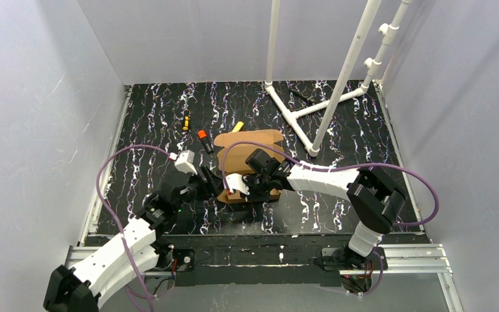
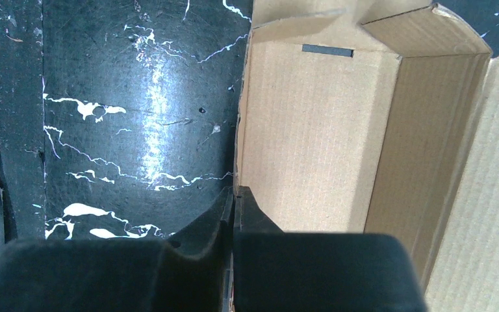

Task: Fold the paper box

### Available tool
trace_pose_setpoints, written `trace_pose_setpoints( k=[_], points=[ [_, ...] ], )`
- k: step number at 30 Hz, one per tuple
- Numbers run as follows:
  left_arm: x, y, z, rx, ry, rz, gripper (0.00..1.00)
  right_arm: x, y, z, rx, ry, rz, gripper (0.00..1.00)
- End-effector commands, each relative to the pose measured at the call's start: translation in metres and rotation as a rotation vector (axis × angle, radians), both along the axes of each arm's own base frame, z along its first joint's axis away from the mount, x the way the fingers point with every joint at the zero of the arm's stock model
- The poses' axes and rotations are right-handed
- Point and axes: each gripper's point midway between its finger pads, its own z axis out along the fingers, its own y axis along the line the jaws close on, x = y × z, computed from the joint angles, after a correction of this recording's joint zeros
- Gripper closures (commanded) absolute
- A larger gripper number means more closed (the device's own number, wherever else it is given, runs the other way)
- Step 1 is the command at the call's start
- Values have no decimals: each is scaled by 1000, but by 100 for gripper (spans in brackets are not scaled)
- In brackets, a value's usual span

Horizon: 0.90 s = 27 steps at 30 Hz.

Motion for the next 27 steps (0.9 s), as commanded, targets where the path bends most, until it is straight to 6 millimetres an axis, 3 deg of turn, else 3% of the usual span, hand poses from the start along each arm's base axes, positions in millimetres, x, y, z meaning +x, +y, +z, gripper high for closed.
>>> trace_pose_setpoints(
  k=[1,6,12,16,19,22,27],
  points=[
    [-5,52,-6,155,28,180,49,3,3,2,16,-1,-10,94],
    [-14,87,-24,239,104,340,68,3,2,1,12,3,-12,94],
    [-22,112,-46,346,234,458,70,3,2,0,8,5,-14,94],
    [-19,104,-67,310,293,432,82,3,2,0,9,5,-13,94],
    [-14,88,-82,222,312,362,85,3,2,1,11,6,-13,94],
    [-6,62,-85,101,297,256,87,3,2,1,12,9,-12,94],
    [3,38,-91,-13,302,169,87,2,2,1,12,10,-10,94]
  ],
)
